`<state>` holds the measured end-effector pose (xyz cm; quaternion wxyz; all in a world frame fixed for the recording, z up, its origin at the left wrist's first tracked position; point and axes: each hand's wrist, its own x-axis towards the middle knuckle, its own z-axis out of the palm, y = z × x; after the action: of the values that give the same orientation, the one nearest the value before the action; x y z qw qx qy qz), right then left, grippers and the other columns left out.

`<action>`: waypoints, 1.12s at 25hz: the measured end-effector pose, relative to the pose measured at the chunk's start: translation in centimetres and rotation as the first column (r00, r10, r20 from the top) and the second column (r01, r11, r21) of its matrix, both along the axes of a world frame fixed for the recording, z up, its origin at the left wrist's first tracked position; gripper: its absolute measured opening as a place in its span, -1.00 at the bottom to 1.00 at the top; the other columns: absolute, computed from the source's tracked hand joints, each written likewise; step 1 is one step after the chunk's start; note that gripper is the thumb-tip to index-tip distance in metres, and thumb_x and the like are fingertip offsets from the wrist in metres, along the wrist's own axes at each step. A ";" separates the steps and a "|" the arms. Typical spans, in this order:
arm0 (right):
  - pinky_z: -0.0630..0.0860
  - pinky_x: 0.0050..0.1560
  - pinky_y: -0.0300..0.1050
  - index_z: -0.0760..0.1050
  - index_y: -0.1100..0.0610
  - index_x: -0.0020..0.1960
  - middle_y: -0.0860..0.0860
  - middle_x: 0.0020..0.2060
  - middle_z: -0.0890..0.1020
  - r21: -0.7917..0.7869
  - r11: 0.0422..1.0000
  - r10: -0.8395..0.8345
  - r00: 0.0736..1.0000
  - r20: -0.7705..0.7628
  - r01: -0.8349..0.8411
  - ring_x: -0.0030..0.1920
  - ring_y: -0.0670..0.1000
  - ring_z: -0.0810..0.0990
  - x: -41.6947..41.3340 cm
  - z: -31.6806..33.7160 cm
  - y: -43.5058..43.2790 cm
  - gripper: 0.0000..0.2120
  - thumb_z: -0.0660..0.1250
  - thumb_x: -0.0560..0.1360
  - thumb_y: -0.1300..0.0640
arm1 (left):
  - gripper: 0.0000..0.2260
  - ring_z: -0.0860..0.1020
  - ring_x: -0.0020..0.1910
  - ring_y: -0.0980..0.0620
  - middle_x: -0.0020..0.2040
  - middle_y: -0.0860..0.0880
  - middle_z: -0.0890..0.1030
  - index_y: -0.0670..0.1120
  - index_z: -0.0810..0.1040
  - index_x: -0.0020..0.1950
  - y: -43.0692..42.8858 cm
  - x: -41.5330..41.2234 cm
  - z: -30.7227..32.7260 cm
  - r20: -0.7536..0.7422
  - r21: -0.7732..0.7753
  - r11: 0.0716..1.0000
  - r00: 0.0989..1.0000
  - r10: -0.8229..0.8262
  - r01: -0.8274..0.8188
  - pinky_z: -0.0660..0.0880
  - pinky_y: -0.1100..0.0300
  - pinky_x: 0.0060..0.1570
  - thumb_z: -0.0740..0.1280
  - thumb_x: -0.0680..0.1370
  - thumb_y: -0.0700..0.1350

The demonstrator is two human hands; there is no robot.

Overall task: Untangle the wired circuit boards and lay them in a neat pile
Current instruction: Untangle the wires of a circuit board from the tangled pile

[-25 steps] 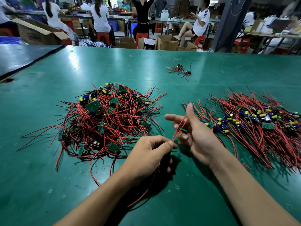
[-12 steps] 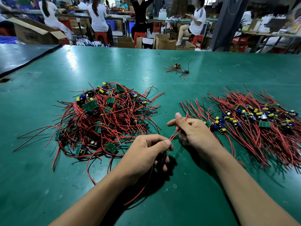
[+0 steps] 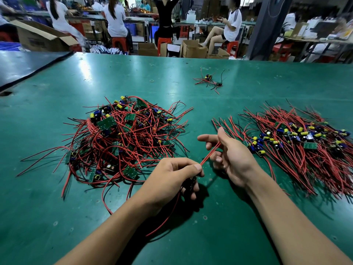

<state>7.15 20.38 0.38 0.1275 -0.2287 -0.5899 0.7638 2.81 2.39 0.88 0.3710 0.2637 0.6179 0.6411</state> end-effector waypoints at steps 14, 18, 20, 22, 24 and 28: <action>0.25 -0.54 -0.29 0.59 0.08 0.17 -0.04 -0.28 0.60 0.072 0.991 0.109 0.994 -0.007 -0.109 -0.48 -0.12 0.39 0.2 -0.3 -0.5 -0.52 0.26 0.49 -0.27 | -0.83 0.68 -0.25 -0.12 -0.13 -0.19 0.70 -0.12 0.69 -0.07 0.1 -1.0 0.3 0.188 0.159 0.982 0.980 0.070 -0.100 0.63 0.15 -0.26 0.36 0.50 -0.05; 0.50 -0.18 -0.02 0.63 0.14 0.00 0.07 -0.24 0.63 0.494 0.860 0.148 0.989 0.004 -0.131 -0.26 -0.06 0.52 0.7 -0.8 -2.0 -0.87 0.31 0.63 0.15 | -0.78 0.64 0.03 -0.08 0.09 -0.19 0.68 -0.14 0.63 0.12 -0.1 -1.5 0.5 0.151 0.268 0.953 0.984 0.100 -0.138 0.59 0.18 -0.11 0.37 0.48 -0.17; 0.55 0.05 0.12 0.64 0.13 -0.05 0.15 -0.16 0.70 0.571 0.794 0.238 0.971 0.021 -0.207 -0.14 -0.01 0.58 1.1 -0.7 -2.7 -0.91 0.46 0.52 0.12 | -0.73 0.60 -0.03 -0.01 0.10 -0.13 0.68 -0.14 0.58 0.16 -0.1 -1.5 0.6 0.133 0.278 0.940 0.977 0.165 -0.197 0.50 0.19 -0.17 0.37 0.47 -0.15; 0.51 -0.06 0.13 0.60 0.10 -0.17 0.19 -0.25 0.67 0.441 0.840 0.329 0.943 0.049 -0.316 -0.20 0.05 0.56 1.5 -0.4 -3.4 -0.76 0.57 0.39 -0.03 | -0.69 0.52 -0.15 0.07 0.12 -0.07 0.68 -0.16 0.55 0.19 -0.2 -1.6 1.0 0.156 0.287 0.928 0.967 0.201 -0.239 0.42 0.19 -0.21 0.36 0.47 -0.12; 0.45 -0.18 -0.03 0.54 0.07 -0.24 0.08 -0.36 0.63 0.346 0.873 0.361 0.933 0.015 -0.343 -0.31 0.01 0.54 1.7 0.0 -4.1 -0.72 0.57 0.39 -0.06 | -0.69 0.48 -0.26 0.12 0.11 -0.04 0.69 -0.17 0.56 0.20 -0.3 -1.7 1.2 0.222 0.280 0.918 0.949 0.224 -0.282 0.42 0.28 -0.32 0.37 0.48 -0.12; 0.20 -0.48 -0.31 0.41 0.09 -0.28 -0.05 -0.49 0.34 0.368 0.919 0.212 0.965 -0.152 -0.144 -0.51 -0.13 0.26 1.0 0.9 -4.8 -0.60 0.31 0.50 -0.21 | -0.76 0.56 -0.25 0.13 -0.13 0.04 0.69 -0.11 0.63 0.07 -0.3 -1.5 0.6 0.179 0.224 0.919 0.940 0.290 -0.325 0.44 0.28 -0.30 0.43 0.44 -0.06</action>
<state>8.16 15.60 1.25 0.1517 -0.0737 -0.7212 0.6719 1.32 2.10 1.46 0.2721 0.1616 0.5377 0.7815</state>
